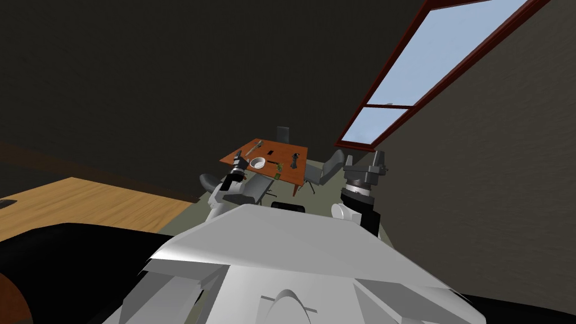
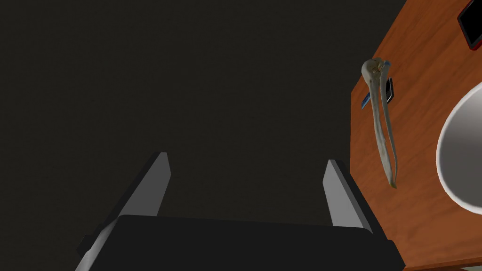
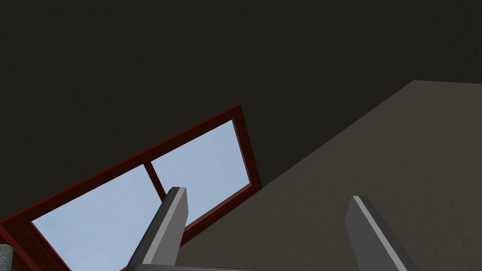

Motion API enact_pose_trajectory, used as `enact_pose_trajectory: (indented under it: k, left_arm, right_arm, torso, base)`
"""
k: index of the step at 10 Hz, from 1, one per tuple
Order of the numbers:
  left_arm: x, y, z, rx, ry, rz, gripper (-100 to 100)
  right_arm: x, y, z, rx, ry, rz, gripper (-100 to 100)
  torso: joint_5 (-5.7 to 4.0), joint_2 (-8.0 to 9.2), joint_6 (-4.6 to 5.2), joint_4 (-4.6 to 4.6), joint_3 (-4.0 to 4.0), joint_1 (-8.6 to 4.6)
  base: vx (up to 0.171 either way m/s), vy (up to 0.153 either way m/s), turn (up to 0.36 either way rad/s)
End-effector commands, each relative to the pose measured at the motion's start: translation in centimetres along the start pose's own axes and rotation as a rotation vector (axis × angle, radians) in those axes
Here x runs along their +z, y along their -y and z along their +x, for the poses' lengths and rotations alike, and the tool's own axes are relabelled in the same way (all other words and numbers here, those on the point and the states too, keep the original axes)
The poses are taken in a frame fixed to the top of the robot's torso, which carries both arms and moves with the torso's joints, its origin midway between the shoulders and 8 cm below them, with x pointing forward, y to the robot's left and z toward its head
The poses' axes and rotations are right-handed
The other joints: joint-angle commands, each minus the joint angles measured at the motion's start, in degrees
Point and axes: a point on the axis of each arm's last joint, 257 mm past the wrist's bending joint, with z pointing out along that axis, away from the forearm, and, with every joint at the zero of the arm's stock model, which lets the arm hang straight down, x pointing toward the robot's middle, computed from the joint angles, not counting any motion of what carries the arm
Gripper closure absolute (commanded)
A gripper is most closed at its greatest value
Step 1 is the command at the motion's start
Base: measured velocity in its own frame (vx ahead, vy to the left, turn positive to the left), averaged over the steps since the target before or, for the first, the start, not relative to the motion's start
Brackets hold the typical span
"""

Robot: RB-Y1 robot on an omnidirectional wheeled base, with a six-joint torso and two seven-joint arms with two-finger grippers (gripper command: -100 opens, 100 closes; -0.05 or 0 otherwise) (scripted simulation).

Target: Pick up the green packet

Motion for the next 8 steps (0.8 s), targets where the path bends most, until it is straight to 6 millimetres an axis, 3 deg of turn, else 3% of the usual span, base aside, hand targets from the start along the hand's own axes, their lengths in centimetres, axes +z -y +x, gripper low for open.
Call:
enact_pose_trajectory:
  k: [1, 8]
  left_arm:
    - [0.5, -1.2, -1.0, -0.019, 0.021, -0.04, -100]
    - [1.8, -7.9, -5.6, -0.169, 0.151, -0.247, -100]
  right_arm:
    - [0.0, 0.0, 0.0, 0.0, 0.0, 0.0, 0]
    - [0.0, 0.0, 0.0, 0.0, 0.0, 0.0, 0]
  torso:
    - [0.0, 0.0, 0.0, 0.0, 0.0, 0.0]
    - [-0.02, 0.0, 0.0, 0.0, 0.0, -0.11]
  base:
    - [0.007, 0.023, -0.004]
    - [0.011, 0.009, -0.002]
